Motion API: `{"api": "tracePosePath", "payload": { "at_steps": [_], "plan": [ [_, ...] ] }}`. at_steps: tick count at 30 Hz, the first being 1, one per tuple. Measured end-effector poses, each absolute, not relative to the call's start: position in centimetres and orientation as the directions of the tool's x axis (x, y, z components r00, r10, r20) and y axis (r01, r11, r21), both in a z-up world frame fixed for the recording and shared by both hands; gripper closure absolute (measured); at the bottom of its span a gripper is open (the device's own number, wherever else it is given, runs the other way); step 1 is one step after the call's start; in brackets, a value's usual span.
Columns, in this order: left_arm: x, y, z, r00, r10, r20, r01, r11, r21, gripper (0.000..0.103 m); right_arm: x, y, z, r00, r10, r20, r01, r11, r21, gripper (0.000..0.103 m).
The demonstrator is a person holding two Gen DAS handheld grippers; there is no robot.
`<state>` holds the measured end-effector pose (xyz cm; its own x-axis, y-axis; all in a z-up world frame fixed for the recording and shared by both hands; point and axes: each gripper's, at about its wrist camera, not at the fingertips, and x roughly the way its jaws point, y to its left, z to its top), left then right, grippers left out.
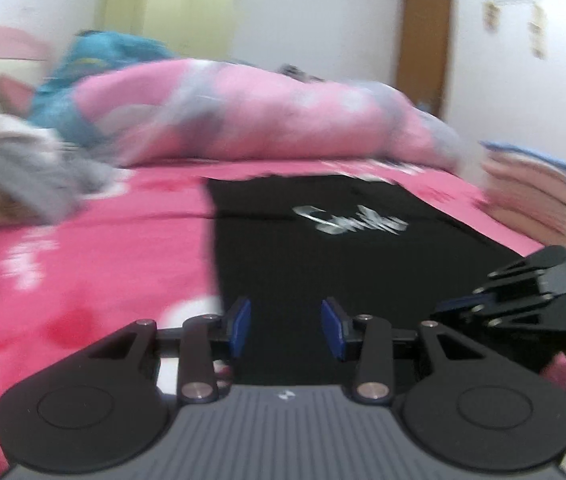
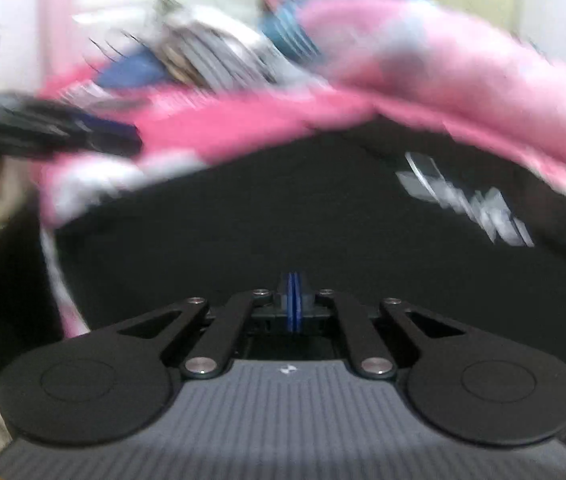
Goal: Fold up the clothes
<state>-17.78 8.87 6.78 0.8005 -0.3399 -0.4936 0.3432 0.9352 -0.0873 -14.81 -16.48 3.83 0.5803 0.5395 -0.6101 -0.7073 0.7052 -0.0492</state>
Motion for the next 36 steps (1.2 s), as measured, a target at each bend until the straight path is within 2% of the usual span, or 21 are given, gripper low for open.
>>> {"api": "tracePosePath", "payload": {
  "at_steps": [1,6,9,13,15,24,28,31,33,36],
  "plan": [
    [-17.8,8.0,6.2,0.776,-0.357,-0.519,0.372,0.925,-0.080,0.062,-14.6,-17.7,3.2,0.592,0.502,-0.631,-0.677,0.734,-0.052,0.101],
    [-19.0,6.7,4.3,0.708,-0.357,-0.610,0.425,0.904,-0.035,0.062,-19.5,-19.5,4.9,0.409,0.640,-0.650,-0.794,0.601,0.093,0.102],
    [-19.3,7.2,4.5,0.708,-0.346,-0.616,0.404,0.913,-0.048,0.062,-18.1,-21.4,7.3,0.501,0.616,-0.608,-0.760,0.649,0.031,0.101],
    [-19.8,6.8,4.7,0.710,-0.320,-0.627,0.393,0.919,-0.024,0.062,-10.7,-23.3,6.5,0.682,0.480,-0.551,-0.596,0.802,-0.040,0.101],
    [-20.2,6.8,4.6,0.710,-0.315,-0.630,0.390,0.920,-0.021,0.062,-9.1,-23.6,5.1,0.666,0.463,-0.585,-0.582,0.813,-0.020,0.101],
    [-19.7,7.6,4.6,0.695,-0.333,-0.638,0.379,0.923,-0.068,0.061,-18.3,-25.2,6.3,0.297,0.668,-0.682,-0.872,0.481,0.091,0.102],
    [-19.8,7.1,4.8,0.695,-0.309,-0.649,0.373,0.927,-0.042,0.061,-12.8,-28.2,7.5,0.529,0.608,-0.593,-0.733,0.679,0.042,0.101],
    [-19.8,6.8,4.9,0.695,-0.296,-0.655,0.371,0.928,-0.026,0.061,-8.2,-29.6,6.3,0.660,0.464,-0.591,-0.581,0.814,-0.009,0.101],
    [-19.7,6.8,5.0,0.697,-0.293,-0.655,0.367,0.930,-0.025,0.061,-7.1,-30.7,4.8,0.679,0.366,-0.637,-0.509,0.860,-0.048,0.101],
    [-19.4,7.1,6.0,0.718,-0.299,-0.629,0.352,0.935,-0.042,0.061,-10.2,-33.0,4.2,0.666,0.355,-0.656,-0.496,0.868,-0.034,0.101]
  ]
}}
